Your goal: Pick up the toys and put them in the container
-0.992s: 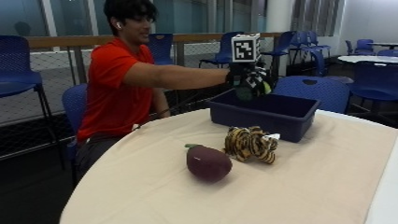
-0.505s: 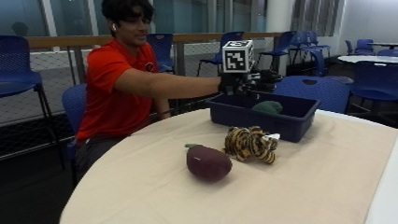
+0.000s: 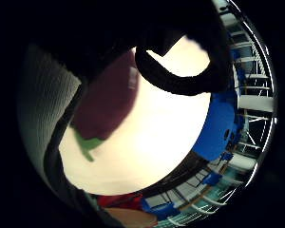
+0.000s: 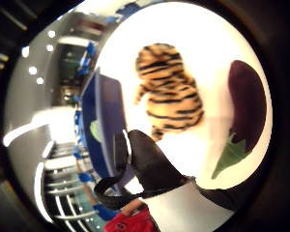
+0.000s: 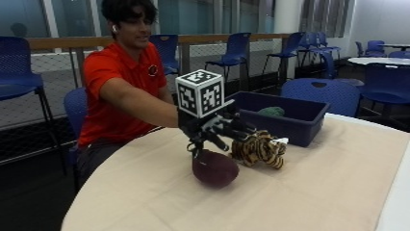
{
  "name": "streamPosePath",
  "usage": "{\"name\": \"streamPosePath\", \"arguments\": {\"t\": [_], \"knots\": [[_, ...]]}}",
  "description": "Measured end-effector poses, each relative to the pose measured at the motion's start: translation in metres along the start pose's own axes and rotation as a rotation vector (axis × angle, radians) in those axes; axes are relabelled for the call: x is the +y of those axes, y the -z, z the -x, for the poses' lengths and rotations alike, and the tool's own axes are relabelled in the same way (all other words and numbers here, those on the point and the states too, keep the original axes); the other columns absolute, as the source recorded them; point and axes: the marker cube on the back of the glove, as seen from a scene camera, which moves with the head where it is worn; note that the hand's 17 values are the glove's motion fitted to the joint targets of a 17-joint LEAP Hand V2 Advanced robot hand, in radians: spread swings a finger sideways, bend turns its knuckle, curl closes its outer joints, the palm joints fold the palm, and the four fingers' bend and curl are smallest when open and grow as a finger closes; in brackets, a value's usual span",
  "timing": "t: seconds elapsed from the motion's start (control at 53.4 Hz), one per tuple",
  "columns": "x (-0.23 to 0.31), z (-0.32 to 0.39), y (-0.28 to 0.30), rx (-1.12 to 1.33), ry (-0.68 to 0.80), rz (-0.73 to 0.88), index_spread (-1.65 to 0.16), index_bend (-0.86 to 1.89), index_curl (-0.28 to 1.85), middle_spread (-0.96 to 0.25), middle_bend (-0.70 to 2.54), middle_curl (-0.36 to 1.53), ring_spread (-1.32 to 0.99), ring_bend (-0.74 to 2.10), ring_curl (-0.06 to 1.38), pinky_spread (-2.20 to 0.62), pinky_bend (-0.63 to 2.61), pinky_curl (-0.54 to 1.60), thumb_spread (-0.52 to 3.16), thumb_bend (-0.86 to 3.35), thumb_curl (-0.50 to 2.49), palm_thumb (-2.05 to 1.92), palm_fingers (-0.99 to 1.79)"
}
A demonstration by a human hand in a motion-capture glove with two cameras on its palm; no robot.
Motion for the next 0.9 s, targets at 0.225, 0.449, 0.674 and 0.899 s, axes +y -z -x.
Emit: {"name": "streamPosePath", "arguments": {"t": [0.225, 0.449, 0.674, 0.899], "knots": [[-0.009, -0.04, -0.023, 0.021, -0.09, 0.078, -0.34, 0.13, 0.23, -0.07, 0.11, 0.2, 0.05, 0.13, 0.19, 0.14, 1.11, 0.36, 1.04, -0.06, 0.26, -0.06, -0.28], [-0.018, -0.046, -0.051, 0.064, -0.121, 0.137, -0.34, 0.07, 0.2, -0.05, 0.07, 0.18, 0.05, 0.22, 0.2, 0.09, 1.27, 0.4, 1.14, 0.0, 0.27, 0.03, -0.22], [-0.019, -0.046, -0.051, 0.142, -0.128, 0.145, -0.37, 0.11, 0.15, -0.08, 0.17, 0.18, -0.07, 0.79, 0.35, -0.08, 1.23, 0.37, 1.28, 0.06, 0.31, 0.2, 0.09], [-0.023, -0.047, -0.053, 0.074, -0.086, -0.012, -0.4, 0.14, 0.15, -0.23, 0.34, 0.26, -0.29, 0.97, 0.38, -0.33, 1.23, 0.34, 1.42, 0.17, 0.39, 0.41, 0.61]]}}
